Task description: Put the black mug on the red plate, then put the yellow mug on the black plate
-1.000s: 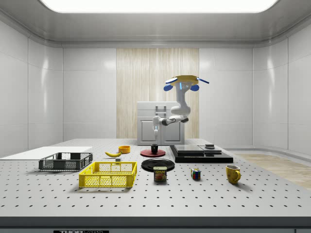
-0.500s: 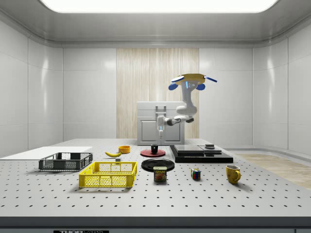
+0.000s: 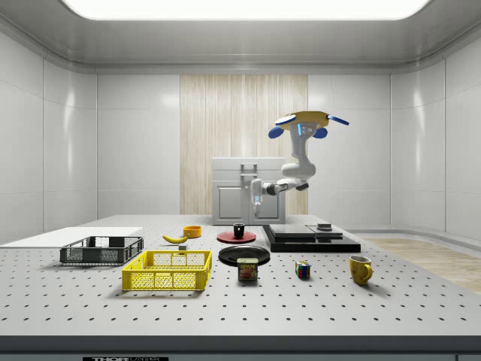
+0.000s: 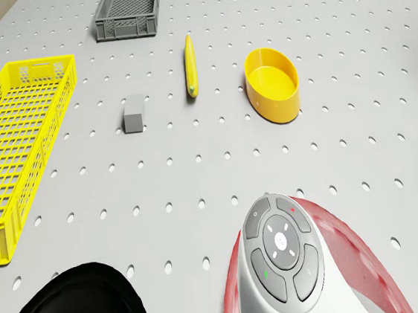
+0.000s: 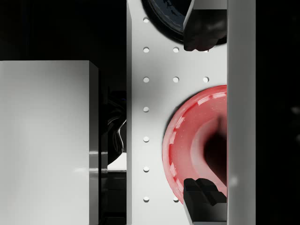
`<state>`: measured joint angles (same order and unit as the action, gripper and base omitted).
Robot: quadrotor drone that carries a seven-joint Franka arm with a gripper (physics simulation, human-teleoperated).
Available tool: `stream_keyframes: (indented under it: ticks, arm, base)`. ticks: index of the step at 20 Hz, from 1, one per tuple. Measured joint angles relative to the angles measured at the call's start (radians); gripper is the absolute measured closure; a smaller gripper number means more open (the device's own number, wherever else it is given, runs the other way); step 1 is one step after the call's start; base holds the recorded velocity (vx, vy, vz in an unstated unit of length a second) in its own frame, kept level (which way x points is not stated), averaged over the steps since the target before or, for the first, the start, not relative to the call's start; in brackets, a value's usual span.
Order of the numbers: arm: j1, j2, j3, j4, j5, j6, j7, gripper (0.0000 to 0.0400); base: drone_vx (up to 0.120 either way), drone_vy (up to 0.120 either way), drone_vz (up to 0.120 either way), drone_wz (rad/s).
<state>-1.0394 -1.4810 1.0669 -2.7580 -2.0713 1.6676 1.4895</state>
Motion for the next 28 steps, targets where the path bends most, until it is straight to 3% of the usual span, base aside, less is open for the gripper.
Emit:
stream_keyframes:
  ticks: [28]
  arm:
    - [0.002,0.003,0.0,0.0,-0.001,-0.003,-0.001,0.0]
  base:
    - [-0.12,0.12,0.0,0.0]
